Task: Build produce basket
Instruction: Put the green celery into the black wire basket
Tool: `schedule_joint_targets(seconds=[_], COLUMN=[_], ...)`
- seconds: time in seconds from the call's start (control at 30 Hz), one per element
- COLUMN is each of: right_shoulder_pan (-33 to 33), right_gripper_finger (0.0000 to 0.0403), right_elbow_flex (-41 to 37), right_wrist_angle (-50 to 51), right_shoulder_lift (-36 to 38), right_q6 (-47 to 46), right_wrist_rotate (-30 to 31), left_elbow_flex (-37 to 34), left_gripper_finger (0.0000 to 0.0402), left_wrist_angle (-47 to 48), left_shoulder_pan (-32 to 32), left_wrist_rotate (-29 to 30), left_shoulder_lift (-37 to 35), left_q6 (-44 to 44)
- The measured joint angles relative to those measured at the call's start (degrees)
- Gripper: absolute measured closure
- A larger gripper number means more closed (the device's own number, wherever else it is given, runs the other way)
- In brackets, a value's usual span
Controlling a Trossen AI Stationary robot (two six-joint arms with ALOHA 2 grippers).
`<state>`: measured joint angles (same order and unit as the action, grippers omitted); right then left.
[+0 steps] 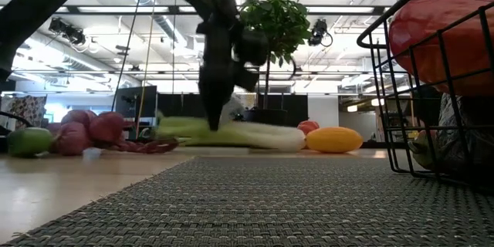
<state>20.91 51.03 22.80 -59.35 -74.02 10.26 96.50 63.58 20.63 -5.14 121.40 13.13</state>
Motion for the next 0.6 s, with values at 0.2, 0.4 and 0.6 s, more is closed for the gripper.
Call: schedule_joint_targets(seconds=[0.2,0.4,0.6], right_shoulder_pan=[0.0,0.0,0.0], right_gripper_finger=[0.004,0.0055,0.0055], right_elbow_flex=[0.0,0.0,0.0], right_wrist_angle=[1.65,-0.29,-1.44], right_shoulder_lift=[0.0,1.26,3.85], right_q6=[7.13,9.81,11.81], right_wrist_rotate=[0.77,5.3,12.37], left_elbow_flex=[7.72,13.77,21.25], left_gripper_finger=[0.0385,0.0384,0.0383], left_wrist_angle=[2.44,9.57,12.34], left_shoulder_pan=[-1.28,-3.62,-6.98], left_wrist_rotate=[-4.25,-7.89,-11.85], left_shoulder_lift=[-4.11,-6.18,-6.16], left_q6=[-1.75,-3.89,-12.93])
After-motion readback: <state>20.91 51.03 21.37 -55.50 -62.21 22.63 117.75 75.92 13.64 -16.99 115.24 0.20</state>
